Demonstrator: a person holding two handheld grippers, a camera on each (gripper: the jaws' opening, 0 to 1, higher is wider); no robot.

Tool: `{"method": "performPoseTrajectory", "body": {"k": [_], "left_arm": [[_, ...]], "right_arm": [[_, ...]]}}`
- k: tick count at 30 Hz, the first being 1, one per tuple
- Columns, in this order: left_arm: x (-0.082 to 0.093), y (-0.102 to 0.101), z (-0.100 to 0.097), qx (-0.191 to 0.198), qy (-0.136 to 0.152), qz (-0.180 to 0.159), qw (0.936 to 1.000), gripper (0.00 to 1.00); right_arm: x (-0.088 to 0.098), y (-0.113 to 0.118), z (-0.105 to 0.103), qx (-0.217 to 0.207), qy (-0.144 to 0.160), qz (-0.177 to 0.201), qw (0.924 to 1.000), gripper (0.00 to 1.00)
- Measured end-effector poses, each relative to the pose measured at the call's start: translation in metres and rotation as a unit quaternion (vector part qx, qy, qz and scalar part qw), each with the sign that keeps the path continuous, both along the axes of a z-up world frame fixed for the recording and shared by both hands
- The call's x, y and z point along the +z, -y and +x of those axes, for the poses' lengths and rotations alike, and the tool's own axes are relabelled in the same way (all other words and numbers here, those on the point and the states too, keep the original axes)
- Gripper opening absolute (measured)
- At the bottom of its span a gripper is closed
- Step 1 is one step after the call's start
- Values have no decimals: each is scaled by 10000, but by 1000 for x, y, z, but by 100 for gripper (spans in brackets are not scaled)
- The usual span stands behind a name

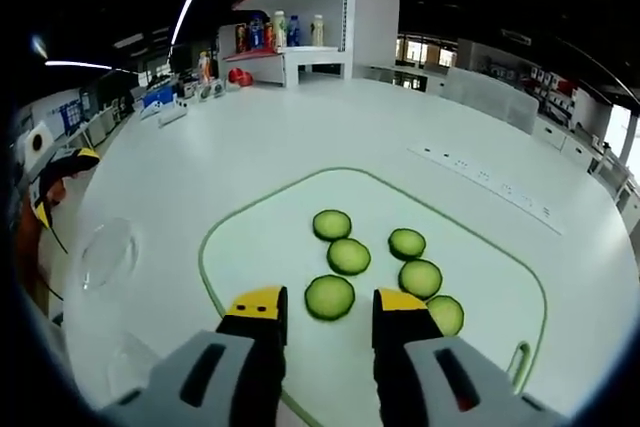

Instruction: Open the petri dish lid, add cucumber slices into the petri dish, and close the lid

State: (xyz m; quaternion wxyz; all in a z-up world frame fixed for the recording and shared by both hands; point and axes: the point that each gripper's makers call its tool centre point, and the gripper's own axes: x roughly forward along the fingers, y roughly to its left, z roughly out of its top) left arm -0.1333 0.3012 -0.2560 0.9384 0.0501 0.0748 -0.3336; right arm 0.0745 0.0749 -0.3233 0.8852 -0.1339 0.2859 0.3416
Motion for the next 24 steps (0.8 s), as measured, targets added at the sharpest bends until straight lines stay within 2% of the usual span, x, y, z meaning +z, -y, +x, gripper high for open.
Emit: {"method": "performPoseTrajectory", "body": {"k": [24], "left_arm": [[0,-5,-1,19,-1,-28,10000,74]], "right_arm": [[-7,0,3,1,-64,-113,9999,28]]}}
